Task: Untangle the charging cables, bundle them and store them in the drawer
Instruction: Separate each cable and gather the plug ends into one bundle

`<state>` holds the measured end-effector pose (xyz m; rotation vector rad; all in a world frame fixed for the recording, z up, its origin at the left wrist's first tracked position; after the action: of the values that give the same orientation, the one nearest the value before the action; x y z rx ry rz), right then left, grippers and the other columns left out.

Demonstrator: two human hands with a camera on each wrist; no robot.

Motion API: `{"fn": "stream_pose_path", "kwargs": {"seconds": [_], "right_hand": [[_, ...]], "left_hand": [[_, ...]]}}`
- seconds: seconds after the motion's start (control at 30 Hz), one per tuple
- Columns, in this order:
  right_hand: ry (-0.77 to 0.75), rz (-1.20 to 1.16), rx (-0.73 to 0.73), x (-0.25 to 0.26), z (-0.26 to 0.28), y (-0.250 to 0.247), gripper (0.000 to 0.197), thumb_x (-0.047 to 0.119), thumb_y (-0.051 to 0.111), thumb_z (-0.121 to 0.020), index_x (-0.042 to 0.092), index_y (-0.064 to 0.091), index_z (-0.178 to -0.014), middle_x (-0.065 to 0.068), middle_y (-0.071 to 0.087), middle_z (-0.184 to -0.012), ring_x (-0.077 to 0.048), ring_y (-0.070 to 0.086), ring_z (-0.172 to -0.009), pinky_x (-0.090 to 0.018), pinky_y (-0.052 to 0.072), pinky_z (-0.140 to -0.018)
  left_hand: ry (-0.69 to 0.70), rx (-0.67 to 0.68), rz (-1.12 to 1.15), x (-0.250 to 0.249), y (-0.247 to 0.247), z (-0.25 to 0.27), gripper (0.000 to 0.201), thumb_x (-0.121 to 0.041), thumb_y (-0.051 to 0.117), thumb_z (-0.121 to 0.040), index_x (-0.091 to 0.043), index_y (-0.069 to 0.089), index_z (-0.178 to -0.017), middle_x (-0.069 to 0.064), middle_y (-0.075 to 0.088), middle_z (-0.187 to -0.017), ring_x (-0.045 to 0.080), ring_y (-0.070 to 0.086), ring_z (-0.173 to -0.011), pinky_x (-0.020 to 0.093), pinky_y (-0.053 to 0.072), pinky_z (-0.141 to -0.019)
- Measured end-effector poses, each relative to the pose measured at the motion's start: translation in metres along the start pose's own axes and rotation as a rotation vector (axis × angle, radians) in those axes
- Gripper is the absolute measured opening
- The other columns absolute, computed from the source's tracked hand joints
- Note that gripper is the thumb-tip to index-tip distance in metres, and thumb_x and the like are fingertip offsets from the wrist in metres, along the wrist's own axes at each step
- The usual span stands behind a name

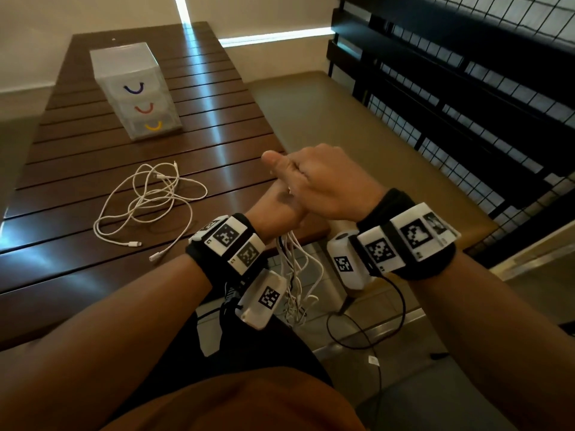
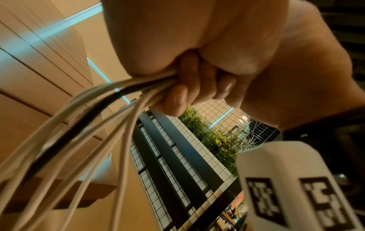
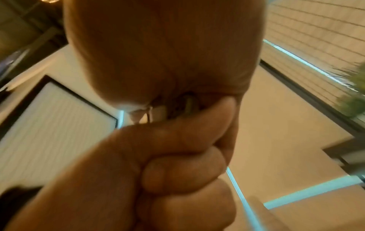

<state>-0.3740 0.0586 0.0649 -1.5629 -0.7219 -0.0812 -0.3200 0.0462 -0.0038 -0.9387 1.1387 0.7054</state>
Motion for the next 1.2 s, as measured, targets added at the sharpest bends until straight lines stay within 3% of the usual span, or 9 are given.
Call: {"fn": "stream_pose_path", "kwargs": {"seconds": [0.1,0.23,0.3,0.4,0.47,0.7,0.83,0.93,1.2], "right_hand": [[0.153,-0.704,-0.066,-0.033,0.003,0.004,0.056,0.057,0.017,-0.099,0.028,0.049,-0.135,-0.006,0.055,-0.133,-0.015,0.055,-0.117,-0.030,0.049,-0.093],[0.217,-1.299,0.067,-0.040,0.001,0.065,0.079,0.070,0.012,-0.091,0.017,0.050,-0.135,-0.019,0.059,-0.128,-0.035,0.058,-0.118,-0.056,0.044,-0.102],[0.300,-1.248,0.025,-0.047,0.006,0.091,0.082,0.073,0.015,-0.090,0.012,0.063,-0.119,-0.028,0.064,-0.111,-0.043,0.062,-0.105,-0.058,0.050,-0.092],[0.496,-0.834,0.003,-0.081,0.033,0.116,0.083,0.065,0.012,-0.094,0.012,0.072,-0.074,-0.005,0.056,-0.053,-0.013,0.055,-0.050,-0.024,0.045,-0.052],[0.589,-0.712,-0.054,-0.112,0.059,0.135,0.076,0.056,0.019,-0.099,0.013,0.063,-0.056,0.002,0.049,-0.043,-0.008,0.046,-0.039,-0.025,0.040,-0.053],[0.660,-0.716,0.057,-0.148,0.084,0.168,0.064,0.058,0.029,-0.098,0.015,0.067,-0.069,0.003,0.067,-0.067,-0.014,0.061,-0.068,-0.043,0.050,-0.080],[0.277,-1.025,-0.062,-0.090,0.049,0.119,0.021,0.030,0.059,-0.092,0.023,0.065,-0.110,-0.005,0.068,-0.107,-0.016,0.064,-0.100,-0.034,0.050,-0.090],[0.190,-0.874,0.044,-0.069,0.037,0.123,0.014,0.013,0.071,-0.085,0.002,0.065,-0.091,-0.018,0.068,-0.086,-0.028,0.064,-0.079,-0.039,0.051,-0.075],[0.577,-0.440,0.276,-0.169,0.104,0.215,0.040,0.037,0.067,-0.088,0.015,0.046,-0.061,-0.002,0.046,-0.059,-0.013,0.046,-0.057,-0.032,0.038,-0.060]], "left_hand": [[0.015,-0.031,0.257,-0.008,-0.007,0.002,0.047,-0.008,0.050,-0.096,-0.023,0.056,-0.052,-0.012,0.038,-0.043,0.006,0.030,-0.039,0.022,0.025,-0.042],[0.000,-0.138,0.609,-0.015,-0.020,0.000,0.043,-0.026,0.056,-0.095,-0.021,0.050,-0.053,-0.011,0.041,-0.039,0.003,0.038,-0.031,0.014,0.031,-0.035],[0.003,-0.150,0.685,-0.019,-0.025,-0.004,0.051,-0.035,0.054,-0.096,-0.018,0.039,-0.050,-0.007,0.031,-0.039,0.006,0.030,-0.032,0.018,0.029,-0.037],[0.032,-0.218,0.729,-0.025,-0.056,-0.011,0.059,-0.044,0.044,-0.098,-0.020,0.032,-0.046,-0.002,0.027,-0.042,0.012,0.028,-0.038,0.026,0.029,-0.045],[0.027,-0.259,0.752,-0.023,-0.080,-0.014,0.058,-0.048,0.041,-0.098,-0.020,0.030,-0.049,-0.001,0.029,-0.044,0.014,0.032,-0.040,0.025,0.037,-0.047],[-0.006,-0.193,0.610,-0.004,-0.061,-0.016,0.056,-0.048,0.042,-0.099,-0.020,0.030,-0.051,-0.006,0.023,-0.039,0.009,0.019,-0.034,0.023,0.019,-0.037],[-0.001,-0.125,0.626,0.002,-0.024,-0.012,0.052,-0.042,0.047,-0.098,-0.020,0.032,-0.054,-0.007,0.026,-0.041,0.008,0.020,-0.035,0.025,0.016,-0.040],[-0.012,-0.104,0.669,-0.002,-0.012,-0.012,0.051,-0.044,0.047,-0.098,-0.019,0.031,-0.056,-0.006,0.024,-0.041,0.008,0.021,-0.034,0.024,0.022,-0.038],[0.015,-0.143,0.684,-0.014,-0.058,-0.010,0.060,-0.048,0.036,-0.100,-0.020,0.036,-0.047,-0.006,0.022,-0.036,0.007,0.019,-0.031,0.021,0.015,-0.037]]}}
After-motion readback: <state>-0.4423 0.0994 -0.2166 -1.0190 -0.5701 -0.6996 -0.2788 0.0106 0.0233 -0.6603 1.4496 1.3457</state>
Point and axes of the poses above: each hand's wrist, its own z-axis away from the middle knuckle, its own y-axis out of the palm, x = y × z, the point moved 6 cm from there along -z, towards the middle knuckle
